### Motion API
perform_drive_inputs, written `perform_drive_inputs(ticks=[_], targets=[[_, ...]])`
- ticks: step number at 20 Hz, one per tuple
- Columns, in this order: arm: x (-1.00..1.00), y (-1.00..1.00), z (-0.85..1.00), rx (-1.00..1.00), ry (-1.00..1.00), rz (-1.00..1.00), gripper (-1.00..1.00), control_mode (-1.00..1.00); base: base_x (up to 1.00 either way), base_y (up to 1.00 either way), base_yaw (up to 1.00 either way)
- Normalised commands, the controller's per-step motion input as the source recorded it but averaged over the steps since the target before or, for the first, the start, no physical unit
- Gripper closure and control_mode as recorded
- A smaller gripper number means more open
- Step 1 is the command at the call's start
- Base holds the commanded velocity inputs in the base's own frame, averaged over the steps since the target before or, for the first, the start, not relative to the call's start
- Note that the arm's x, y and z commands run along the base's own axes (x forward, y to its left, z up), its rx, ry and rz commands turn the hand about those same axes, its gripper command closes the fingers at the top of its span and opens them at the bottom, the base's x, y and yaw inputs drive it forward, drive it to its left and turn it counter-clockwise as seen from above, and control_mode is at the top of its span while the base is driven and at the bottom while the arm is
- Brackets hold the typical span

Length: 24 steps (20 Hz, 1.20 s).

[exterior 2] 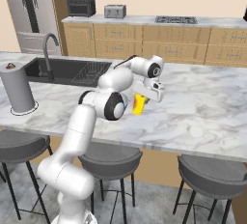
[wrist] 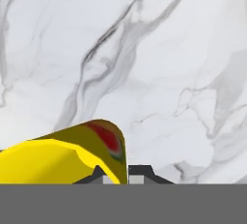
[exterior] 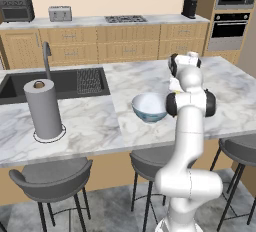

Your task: Place the cup inside the bowl on the dining table and move the bowl to any counter.

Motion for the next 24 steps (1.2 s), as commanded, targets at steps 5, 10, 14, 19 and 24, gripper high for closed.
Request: perform_drive_inputs(ticks=[5, 10, 14, 19, 24], targets=[[-0.16, 0.00, 0.43, -0.05, -0.11, 0.00, 1.00, -1.00, 0.00, 0.00, 0.00], [-0.25, 0.02, 0.35, -0.05, -0.07, 0.02, 1.00, -1.00, 0.00, 0.00, 0.00], [-0.34, 0.20, 0.33, -0.06, -0.07, 0.02, 1.00, -1.00, 0.00, 0.00, 0.00], [-0.32, 0.28, 0.21, -0.02, -0.12, 0.01, 1.00, -1.00, 0.00, 0.00, 0.00], [-0.12, 0.23, 0.17, 0.00, -0.20, 0.00, 1.00, -1.00, 0.00, 0.00, 0.00]])
